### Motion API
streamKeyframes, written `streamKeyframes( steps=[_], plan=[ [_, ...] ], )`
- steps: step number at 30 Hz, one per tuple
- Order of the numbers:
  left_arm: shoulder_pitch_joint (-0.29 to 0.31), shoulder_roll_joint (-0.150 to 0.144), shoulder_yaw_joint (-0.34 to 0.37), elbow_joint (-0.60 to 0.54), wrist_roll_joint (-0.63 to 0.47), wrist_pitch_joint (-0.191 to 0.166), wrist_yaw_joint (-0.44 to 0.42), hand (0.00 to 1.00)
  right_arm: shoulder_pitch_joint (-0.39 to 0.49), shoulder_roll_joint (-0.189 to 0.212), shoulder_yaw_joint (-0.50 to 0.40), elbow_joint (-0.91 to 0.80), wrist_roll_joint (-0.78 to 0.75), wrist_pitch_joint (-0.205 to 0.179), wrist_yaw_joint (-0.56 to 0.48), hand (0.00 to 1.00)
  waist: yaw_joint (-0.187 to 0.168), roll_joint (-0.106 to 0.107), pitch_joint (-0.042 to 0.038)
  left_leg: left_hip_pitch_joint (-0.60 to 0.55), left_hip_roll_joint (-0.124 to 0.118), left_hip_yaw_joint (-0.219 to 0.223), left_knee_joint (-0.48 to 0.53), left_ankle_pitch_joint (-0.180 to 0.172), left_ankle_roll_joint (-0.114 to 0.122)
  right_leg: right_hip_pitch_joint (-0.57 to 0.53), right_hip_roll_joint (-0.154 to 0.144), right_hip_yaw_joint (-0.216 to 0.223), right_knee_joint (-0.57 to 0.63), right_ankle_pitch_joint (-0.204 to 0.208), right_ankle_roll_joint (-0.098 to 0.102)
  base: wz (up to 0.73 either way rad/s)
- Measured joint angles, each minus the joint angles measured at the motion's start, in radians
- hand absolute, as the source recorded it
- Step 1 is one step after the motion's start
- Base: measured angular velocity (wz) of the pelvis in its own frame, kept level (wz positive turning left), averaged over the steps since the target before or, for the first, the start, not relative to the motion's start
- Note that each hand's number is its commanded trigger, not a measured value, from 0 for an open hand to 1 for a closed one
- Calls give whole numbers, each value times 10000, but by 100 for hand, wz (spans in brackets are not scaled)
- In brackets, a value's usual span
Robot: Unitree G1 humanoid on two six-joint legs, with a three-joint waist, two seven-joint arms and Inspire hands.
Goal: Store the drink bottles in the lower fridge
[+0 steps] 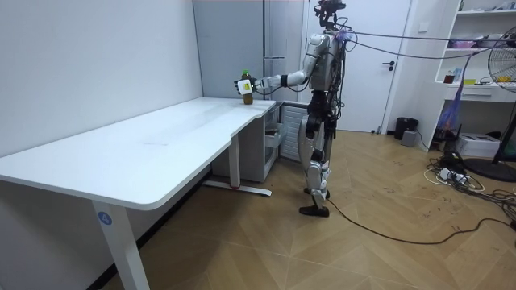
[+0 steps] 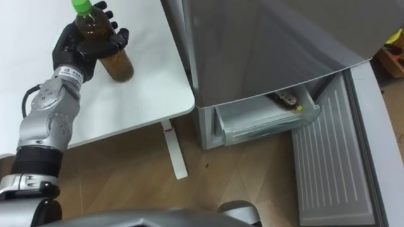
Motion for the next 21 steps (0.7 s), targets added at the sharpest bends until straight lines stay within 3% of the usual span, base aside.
streamKeyframes(
  steps=[21],
  plan=[
    [0, 0, -1, 22, -1, 228, 233, 100, -112, -2, -1, -74, -27, -3, 12, 0, 46, 47, -76, 3, 6, 0, 6, 0, 0, -33, 3, 3, 21, 2, -4, 0]
  ],
)
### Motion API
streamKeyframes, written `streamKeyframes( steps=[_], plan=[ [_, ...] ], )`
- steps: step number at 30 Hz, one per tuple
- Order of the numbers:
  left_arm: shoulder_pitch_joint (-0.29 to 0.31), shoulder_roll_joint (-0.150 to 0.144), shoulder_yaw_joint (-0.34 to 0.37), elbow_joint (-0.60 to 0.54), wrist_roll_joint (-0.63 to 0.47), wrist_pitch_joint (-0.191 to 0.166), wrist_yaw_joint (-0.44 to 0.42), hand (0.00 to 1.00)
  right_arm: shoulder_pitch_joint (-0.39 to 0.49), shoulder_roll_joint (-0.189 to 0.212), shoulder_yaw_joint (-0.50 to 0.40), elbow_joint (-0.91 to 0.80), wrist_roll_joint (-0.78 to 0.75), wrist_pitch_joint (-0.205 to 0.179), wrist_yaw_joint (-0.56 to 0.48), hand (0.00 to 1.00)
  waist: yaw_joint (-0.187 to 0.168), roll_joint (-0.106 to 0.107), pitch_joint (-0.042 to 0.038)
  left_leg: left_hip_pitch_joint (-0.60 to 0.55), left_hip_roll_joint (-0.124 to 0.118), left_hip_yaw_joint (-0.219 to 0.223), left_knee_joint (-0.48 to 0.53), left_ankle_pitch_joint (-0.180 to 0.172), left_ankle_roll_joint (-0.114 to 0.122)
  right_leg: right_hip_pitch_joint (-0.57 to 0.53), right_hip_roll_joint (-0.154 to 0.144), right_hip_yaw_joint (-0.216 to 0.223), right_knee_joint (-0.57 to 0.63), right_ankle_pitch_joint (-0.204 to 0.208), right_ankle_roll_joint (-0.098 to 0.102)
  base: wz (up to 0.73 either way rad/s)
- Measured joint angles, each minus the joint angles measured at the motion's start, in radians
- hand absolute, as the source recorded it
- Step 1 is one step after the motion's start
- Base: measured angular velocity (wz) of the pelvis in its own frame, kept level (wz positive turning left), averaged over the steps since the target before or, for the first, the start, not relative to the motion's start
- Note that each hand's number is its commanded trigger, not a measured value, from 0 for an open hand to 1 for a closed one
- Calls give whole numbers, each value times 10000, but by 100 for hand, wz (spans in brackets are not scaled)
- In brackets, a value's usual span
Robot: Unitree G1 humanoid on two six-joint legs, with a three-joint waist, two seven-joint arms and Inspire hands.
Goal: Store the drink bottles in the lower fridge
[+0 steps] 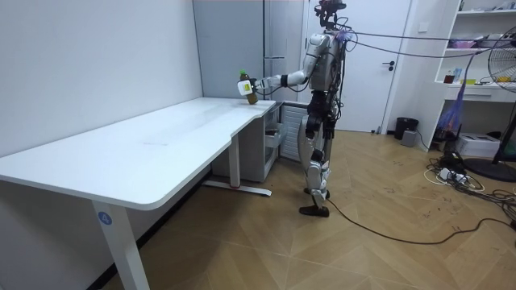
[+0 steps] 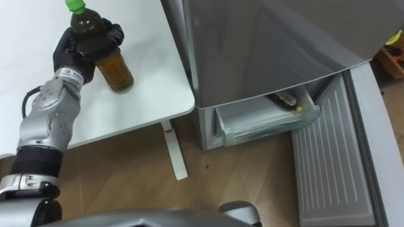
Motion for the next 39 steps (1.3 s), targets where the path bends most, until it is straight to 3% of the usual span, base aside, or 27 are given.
streamKeyframes(
  steps=[11, 20, 26, 30, 39],
  plan=[
    [29, -1, -118, -461, 232, 20, 198, 100, -150, -1, 17, 172, -15, -5, 227, 0, 6, -7, -8, -275, 1, -114, 122, 1, 1, -155, -31, -235, 0, 1, -3, 4],
    [266, -5, -364, -2987, 285, 72, 92, 100, -558, -5, 5, 146, -102, -140, 183, 0, 215, -135, -10, -414, -19, -516, 110, 2, 0, -214, -35, -444, -3, 6, -9, 5],
    [826, -30, -1213, -4476, 474, 73, -210, 100, -804, -2, 503, 139, 124, -240, -32, 0, 272, -155, -1, -409, -13, -581, 119, 2, -2, -77, -54, -738, -29, 6, -8, 14],
    [838, -124, -1922, -4634, 488, 72, -592, 100, -851, -6, 938, 135, 179, -326, -170, 0, 484, -159, 4, -350, -13, -572, 144, 4, -3, 40, -62, -827, -70, 5, -7, 4],
    [836, -454, -2639, -4968, 479, 62, -1065, 100, -1140, -21, 1999, -65, -55, -355, -537, 0, 883, -144, 15, -893, -15, -560, 386, 27, 9, -353, -61, -827, -93, 22, -37, 3]
  ],
)
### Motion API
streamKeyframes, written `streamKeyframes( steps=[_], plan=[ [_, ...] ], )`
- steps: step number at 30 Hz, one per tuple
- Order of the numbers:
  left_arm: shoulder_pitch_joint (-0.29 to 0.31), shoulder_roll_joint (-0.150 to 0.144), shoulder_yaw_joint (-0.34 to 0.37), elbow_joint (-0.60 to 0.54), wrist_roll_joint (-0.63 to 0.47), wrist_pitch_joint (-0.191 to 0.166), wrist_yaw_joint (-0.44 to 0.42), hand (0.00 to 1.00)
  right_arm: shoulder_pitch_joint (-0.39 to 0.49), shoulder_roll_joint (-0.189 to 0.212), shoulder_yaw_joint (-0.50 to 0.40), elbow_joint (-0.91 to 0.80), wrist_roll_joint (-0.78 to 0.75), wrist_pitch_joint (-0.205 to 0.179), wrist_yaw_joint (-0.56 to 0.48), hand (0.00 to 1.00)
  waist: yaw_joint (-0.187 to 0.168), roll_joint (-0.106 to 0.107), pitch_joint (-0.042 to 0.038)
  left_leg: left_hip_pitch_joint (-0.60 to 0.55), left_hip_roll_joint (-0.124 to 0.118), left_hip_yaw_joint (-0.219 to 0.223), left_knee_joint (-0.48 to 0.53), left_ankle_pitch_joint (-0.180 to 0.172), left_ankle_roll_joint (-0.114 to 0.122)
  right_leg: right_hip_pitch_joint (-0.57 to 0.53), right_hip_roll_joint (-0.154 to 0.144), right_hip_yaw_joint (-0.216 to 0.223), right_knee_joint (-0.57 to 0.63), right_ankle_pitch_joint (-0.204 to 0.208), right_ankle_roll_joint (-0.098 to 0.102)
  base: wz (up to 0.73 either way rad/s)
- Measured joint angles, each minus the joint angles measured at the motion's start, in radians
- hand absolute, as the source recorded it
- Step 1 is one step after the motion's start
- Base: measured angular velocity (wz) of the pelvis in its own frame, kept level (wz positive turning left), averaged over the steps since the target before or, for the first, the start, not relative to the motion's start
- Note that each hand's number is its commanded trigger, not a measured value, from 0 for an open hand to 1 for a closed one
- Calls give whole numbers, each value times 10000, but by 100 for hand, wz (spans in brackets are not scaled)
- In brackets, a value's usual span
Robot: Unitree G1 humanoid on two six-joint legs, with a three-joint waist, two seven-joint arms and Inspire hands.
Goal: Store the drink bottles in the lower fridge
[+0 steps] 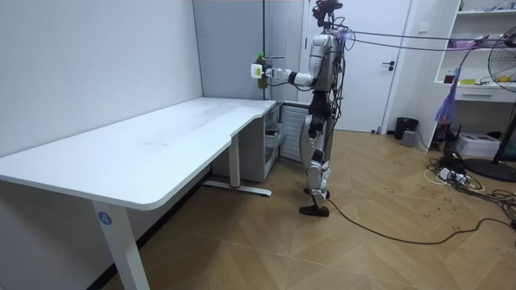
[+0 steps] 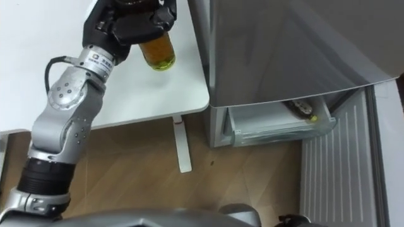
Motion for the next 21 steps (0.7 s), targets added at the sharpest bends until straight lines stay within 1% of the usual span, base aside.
streamKeyframes(
  steps=[2, 5, 7, 9, 12, 13, 15, 16, 18, 21],
  plan=[
    [2, -19, -252, -37, -83, -5, -67, 100, -3, -22, 111, -178, -266, 3, -53, 0, 221, -5, 0, 27, 0, -7, -52, 0, 0, -42, -9, 20, 63, -1, 1, -8],
    [49, -56, -596, -49, -116, -10, -200, 100, 50, -103, 506, -834, -437, 2, -287, 0, 400, -23, 11, 80, 1, -15, -159, 5, 0, -46, -6, 22, 72, 0, 1, -1],
    [100, -49, -687, -48, -170, -9, -217, 100, 50, -139, 505, -1273, -396, -20, -418, 0, 424, -45, 26, 148, 5, -18, -215, 6, -2, -8, 3, 21, 66, 0, 1, 0],
    [169, -33, -799, -48, -674, -9, -221, 100, 47, -148, 665, -1936, -226, -208, -609, 0, 419, -61, 32, 229, 7, -16, -229, 6, -2, 82, 5, 12, 54, 1, 2, 2],
    [180, -44, -878, -73, -1106, -10, -259, 100, 84, -162, 712, -2741, -195, -212, -569, 0, 441, -110, 54, 223, 11, -8, -245, 6, -2, 67, 3, -37, 54, 1, 2, 2],
    [188, -33, -874, -72, -1109, -10, -251, 100, 102, -128, 665, -3005, -114, -226, -513, 0, 437, -115, 56, 222, 12, -7, -244, 6, -2, 63, 3, -50, 52, 1, 2, -5],
    [235, -20, -979, -72, -1299, -10, -235, 100, 102, 110, 679, -3806, 345, -552, -242, 0, 409, -117, 50, 221, 15, 0, -233, 6, -2, 68, 4, -59, 47, 1, 3, 0],
    [254, -28, -1025, -72, -1312, -10, -246, 100, 97, 190, 685, -3952, 414, -610, -182, 0, 409, -112, 47, 220, 14, 0, -231, 6, -2, 69, 3, -60, 48, 1, 3, 0],
    [470, -30, -1211, -72, -1352, -10, -291, 100, 77, 488, 722, -4345, 711, -732, 153, 0, 421, -80, 27, 220, 15, 3, -222, 6, -2, 73, 2, -61, 50, 1, 3, 0],
    [897, 13, -1374, -68, -1341, -9, -420, 100, 107, 582, 1131, -4676, 985, -744, 441, 0, 410, -42, 4, 219, 13, 3, -216, 6, -2, 92, -11, -127, 52, 1, 3, 3]
  ],
)
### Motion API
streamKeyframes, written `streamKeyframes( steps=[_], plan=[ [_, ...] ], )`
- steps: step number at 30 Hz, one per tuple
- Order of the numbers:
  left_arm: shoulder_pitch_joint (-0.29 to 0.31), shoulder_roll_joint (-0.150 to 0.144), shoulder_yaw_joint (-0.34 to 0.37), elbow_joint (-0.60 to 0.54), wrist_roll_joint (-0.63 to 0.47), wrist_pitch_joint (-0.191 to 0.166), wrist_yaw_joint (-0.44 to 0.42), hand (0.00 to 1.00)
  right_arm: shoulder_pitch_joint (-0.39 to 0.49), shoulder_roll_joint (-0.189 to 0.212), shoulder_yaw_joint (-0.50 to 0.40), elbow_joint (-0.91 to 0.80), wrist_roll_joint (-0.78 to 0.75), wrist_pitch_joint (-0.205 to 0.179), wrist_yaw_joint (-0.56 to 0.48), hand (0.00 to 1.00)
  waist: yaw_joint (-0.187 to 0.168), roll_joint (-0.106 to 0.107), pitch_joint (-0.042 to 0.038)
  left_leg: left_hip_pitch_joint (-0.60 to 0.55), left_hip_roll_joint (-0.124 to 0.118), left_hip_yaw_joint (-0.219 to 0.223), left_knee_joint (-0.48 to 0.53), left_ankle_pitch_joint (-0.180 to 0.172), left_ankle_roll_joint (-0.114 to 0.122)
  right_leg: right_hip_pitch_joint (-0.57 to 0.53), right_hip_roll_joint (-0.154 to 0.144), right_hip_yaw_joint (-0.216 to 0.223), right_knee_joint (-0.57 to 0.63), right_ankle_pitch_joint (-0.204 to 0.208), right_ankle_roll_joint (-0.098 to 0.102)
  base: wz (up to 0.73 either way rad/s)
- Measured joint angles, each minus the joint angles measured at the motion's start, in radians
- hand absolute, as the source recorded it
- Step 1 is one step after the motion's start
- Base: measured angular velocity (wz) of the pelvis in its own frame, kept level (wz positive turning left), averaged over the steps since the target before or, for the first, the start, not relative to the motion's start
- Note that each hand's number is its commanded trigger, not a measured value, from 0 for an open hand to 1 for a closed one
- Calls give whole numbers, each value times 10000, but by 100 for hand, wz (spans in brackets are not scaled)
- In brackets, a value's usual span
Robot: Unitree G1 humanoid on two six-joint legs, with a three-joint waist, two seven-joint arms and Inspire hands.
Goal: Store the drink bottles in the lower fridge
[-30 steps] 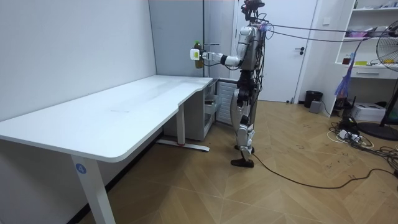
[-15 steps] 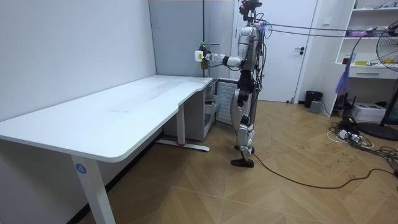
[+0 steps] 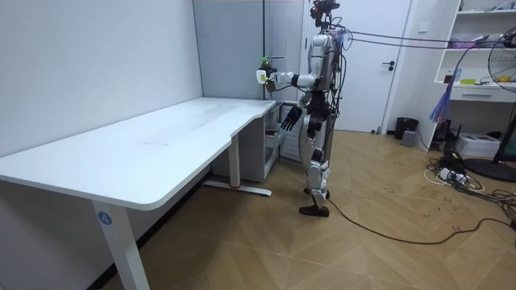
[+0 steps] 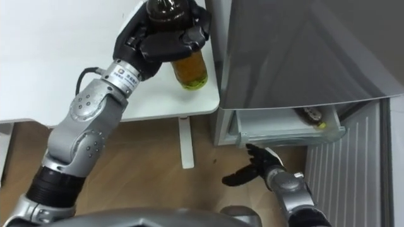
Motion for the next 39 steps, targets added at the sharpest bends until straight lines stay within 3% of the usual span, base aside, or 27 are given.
streamKeyframes(
  steps=[6, 15, 21, 27, 31, 34, 39],
  plan=[
    [557, -7, -219, 0, 70, 4, -274, 100, 32, 158, 324, -643, -15, 3, 513, 0, -41, 16, -13, -20, 0, 0, 37, 0, 0, 20, -9, -53, 12, 0, 0, 1],
    [879, 11, -199, 0, -409, 5, -630, 100, 155, 230, 364, -1673, 35, 21, 1049, 0, -5, 12, -22, -223, -23, -20, 302, 0, 2, 44, -66, -240, 17, -1, 1, 7],
    [1418, 191, -224, 42, -537, 14, -1197, 100, 146, 208, 529, -1757, 438, 43, 1629, 0, -3, -40, -21, -342, -32, -17, 371, 5, 9, -26, -83, -244, 13, -1, 1, 2],
    [1462, 490, -191, 110, -632, 21, -1375, 100, 124, 140, 529, -1789, 914, 134, 2056, 0, 19, -132, -1, -330, -34, -25, 350, 8, 13, -27, -78, -190, 15, -4, 5, -1],
    [1466, 513, -178, 520, -632, 24, -1522, 100, 139, 79, 527, -1877, 928, 195, 2411, 0, 19, -219, 10, -269, -25, -1, 328, 8, 13, -3, -68, -155, 28, -3, 4, -2],
    [1470, 513, -189, 1024, -611, 151, -1553, 100, 207, 32, 571, -2493, 1167, 445, 2744, 0, 50, -242, 21, -265, -17, 54, 326, 7, 13, -31, -62, -143, 46, -2, 2, -6],
    [1677, 517, -199, 1413, -515, 299, -1563, 100, 207, 68, 733, -3032, 1220, 463, 3502, 0, 57, -261, 25, -228, -16, 50, 328, 7, 13, -9, -66, -153, 60, -1, 0, -1]
  ],
)
